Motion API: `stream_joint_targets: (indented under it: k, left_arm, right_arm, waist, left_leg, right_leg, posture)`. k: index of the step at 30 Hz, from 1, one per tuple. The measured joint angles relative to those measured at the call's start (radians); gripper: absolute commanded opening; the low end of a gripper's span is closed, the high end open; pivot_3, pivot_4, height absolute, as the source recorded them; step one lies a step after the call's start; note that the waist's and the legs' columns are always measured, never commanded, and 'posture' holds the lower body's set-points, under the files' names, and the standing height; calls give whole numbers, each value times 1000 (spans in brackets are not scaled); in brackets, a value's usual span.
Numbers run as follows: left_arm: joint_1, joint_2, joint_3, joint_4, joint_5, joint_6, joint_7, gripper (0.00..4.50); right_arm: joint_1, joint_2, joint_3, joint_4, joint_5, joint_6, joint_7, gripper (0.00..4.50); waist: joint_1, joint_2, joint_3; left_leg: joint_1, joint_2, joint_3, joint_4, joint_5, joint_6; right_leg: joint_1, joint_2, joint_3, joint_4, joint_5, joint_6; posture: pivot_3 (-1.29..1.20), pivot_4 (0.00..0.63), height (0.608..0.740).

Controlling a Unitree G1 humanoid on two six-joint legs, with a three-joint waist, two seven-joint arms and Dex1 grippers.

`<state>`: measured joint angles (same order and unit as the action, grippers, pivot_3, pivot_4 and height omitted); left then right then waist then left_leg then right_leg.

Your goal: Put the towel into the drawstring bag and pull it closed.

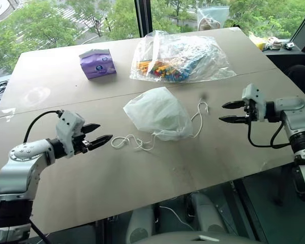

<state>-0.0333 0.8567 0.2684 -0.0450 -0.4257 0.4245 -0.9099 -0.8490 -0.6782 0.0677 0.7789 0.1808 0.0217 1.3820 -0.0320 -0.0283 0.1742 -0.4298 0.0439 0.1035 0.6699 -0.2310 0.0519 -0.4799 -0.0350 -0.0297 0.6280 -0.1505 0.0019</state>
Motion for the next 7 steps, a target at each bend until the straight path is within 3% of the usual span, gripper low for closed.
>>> stream_joint_targets:
  k: [7]
  left_arm:
    - [79,-5,45,-25,-12,-42,-38,3554]
  right_arm:
    - [111,17,-40,-29,57,-28,46,2847]
  waist:
    - [4,0,0]
  left_leg:
    - [5,1,0,0,0,0]
  right_leg:
    - [4,0,-1,1,1,-2]
  posture:
    - [0,150,740]
